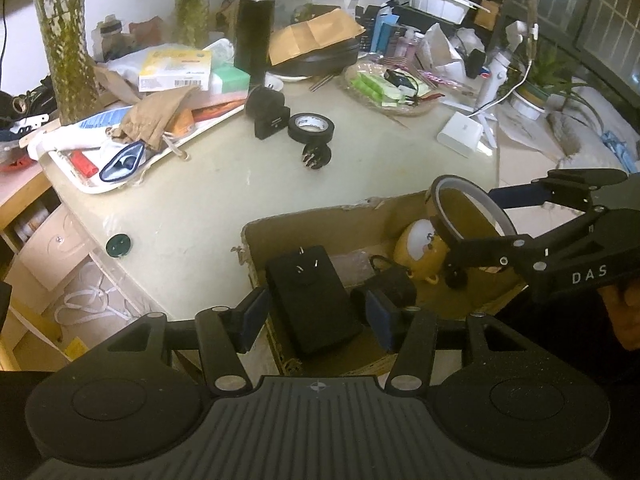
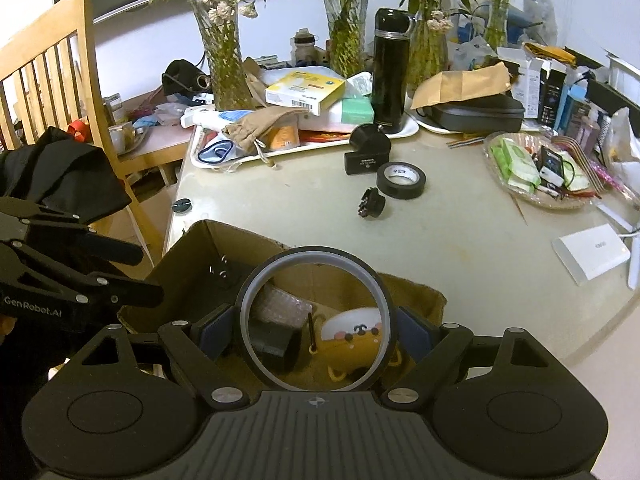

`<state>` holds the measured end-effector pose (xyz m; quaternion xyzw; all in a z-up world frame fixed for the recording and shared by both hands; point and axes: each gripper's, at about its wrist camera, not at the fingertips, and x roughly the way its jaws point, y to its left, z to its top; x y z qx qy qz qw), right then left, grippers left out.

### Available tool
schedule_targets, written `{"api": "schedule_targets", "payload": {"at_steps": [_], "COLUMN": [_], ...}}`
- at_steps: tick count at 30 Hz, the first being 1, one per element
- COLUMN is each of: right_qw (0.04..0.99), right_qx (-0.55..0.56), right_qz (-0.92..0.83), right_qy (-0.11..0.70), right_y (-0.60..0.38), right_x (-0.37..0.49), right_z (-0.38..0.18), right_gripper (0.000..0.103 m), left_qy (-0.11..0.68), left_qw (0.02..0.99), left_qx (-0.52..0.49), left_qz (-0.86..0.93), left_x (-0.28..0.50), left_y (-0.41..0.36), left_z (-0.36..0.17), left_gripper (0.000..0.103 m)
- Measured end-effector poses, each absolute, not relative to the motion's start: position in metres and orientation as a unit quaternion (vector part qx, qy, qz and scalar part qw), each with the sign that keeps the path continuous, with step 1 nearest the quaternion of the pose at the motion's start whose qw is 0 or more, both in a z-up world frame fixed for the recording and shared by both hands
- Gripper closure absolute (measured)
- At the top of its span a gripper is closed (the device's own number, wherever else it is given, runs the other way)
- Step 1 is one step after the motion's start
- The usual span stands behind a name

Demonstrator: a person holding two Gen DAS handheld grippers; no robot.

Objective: Organize rigid objects
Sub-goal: 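Carry the plug and tape ring toward the cardboard box with both tools, then open the left tool to drop the plug into the box while the right tool releases the ring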

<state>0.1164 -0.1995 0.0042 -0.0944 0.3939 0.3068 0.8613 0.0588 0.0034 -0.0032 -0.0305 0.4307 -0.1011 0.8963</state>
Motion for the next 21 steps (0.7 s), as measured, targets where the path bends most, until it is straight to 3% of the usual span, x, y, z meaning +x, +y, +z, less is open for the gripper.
{"api": "schedule_targets", "payload": {"at_steps": [7, 9, 11, 21], "right_qw": [0.855, 0.853, 0.857, 0.861], "right_qx": [-0.098, -0.107, -0.118, -0.116], "right_qz": [0.317, 0.312, 0.301, 0.280], "right_qy": [0.398, 0.404, 0.401, 0.407], "right_y": [-0.190, -0.187, -0.185, -0.193], "right_x": [0.123, 0.126, 0.126, 0.126], "right_z": [0.006, 0.000, -0.004, -0.008], "right_gripper": [0.015, 0.004, 0.000, 0.000], "left_qy": [0.431, 0.431, 0.429, 0.419], "left_qw": [0.896, 0.896, 0.897, 0.902], "left_qx": [-0.034, -0.034, -0.035, -0.037], "left_qz": [-0.102, -0.102, -0.103, -0.098], "left_x": [0.058, 0.059, 0.059, 0.060], "left_y": [0.005, 0.005, 0.005, 0.005], "left_z": [-0.004, -0.004, -0.003, -0.001], "left_gripper": [0.050, 0.050, 0.050, 0.050]}}
